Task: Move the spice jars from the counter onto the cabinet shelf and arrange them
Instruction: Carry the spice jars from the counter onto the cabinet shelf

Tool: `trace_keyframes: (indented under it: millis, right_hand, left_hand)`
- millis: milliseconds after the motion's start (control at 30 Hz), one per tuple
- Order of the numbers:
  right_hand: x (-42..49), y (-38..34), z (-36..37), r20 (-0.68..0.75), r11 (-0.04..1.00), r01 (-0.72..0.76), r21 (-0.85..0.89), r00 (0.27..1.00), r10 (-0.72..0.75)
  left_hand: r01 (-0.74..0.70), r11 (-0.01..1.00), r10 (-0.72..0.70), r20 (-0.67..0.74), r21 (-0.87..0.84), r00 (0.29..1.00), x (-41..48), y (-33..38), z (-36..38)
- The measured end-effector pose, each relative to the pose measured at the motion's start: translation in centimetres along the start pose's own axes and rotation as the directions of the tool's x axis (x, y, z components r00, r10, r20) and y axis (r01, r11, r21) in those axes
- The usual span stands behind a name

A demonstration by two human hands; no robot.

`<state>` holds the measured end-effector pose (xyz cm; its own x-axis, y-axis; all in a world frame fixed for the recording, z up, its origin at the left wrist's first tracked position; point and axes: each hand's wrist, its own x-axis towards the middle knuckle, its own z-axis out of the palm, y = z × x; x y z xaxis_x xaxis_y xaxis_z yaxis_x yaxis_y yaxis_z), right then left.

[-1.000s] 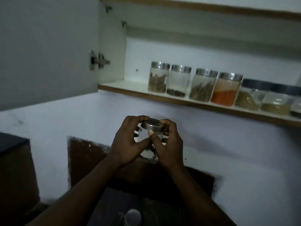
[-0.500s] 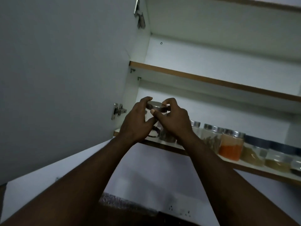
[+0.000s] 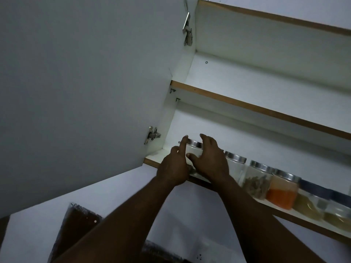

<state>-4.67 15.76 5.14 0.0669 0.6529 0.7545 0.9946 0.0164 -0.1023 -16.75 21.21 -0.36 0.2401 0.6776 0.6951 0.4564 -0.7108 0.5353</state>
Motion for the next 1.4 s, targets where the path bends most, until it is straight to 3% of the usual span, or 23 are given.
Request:
trace_keyframes:
  millis: [133,233,467,600,800,867,933,1000,1067,1200,1400]
  right_hand:
    - [-2.5,0.4,-0.2,-0.152,0.998,0.062,0.031,0.987,-0.056]
    - [-5.0,1.5,0.3,-0.171,0.998,0.061,0.026,0.984,-0.055]
    - [-9.6,4.6,1.9,-0.191,0.992,0.118,0.042,0.976,-0.108]
    - [-10.4,5.4,2.1,-0.216,0.987,0.148,0.068,0.968,-0.131]
    - [-11.6,6.3,2.0,-0.18,0.987,0.117,0.107,0.979,-0.096]
    - [-12.3,6.4,2.3,-0.181,0.986,0.111,0.121,0.98,-0.088]
    - [-13.4,6.9,2.7,-0.172,0.984,0.097,0.151,0.983,-0.07]
    - [-14.6,7.2,3.4,-0.138,0.983,0.084,0.162,0.989,-0.061]
    - [-16.0,7.5,4.4,-0.091,0.986,0.061,0.157,0.995,-0.047]
    - [-19.6,8.0,6.9,0.039,0.988,-0.028,0.151,0.999,0.022]
    - [-25.9,9.1,11.4,0.275,0.977,-0.165,0.134,0.953,0.123]
  left_hand:
    - [0.004,1.0,-0.003,-0.216,0.005,0.976,-1.2,-0.1,0.9]
    - [-0.006,0.996,0.03,-0.261,0.093,0.965,-1.9,-0.1,1.6]
    - [-0.094,0.944,0.147,-0.149,0.318,0.978,-2.2,0.6,2.8]
    - [-0.037,0.937,0.075,-0.097,0.346,0.992,-1.6,0.8,3.0]
    - [0.024,0.95,-0.076,0.157,0.311,0.985,-0.1,1.3,2.7]
    - [0.002,0.959,-0.033,0.104,0.285,0.994,-0.4,1.3,2.6]
    - [-0.045,0.939,0.071,-0.066,0.34,0.995,-1.7,1.8,3.0]
    - [-0.054,0.917,0.159,-0.238,0.395,0.958,-3.6,1.9,3.8]
    - [-0.099,0.916,0.22,-0.28,0.388,0.934,-5.9,1.4,5.0]
    - [-0.194,0.909,0.239,-0.08,0.369,0.968,-11.3,-1.3,8.2]
    - [-0.095,0.951,0.022,0.242,0.294,0.97,-19.5,-6.5,12.5]
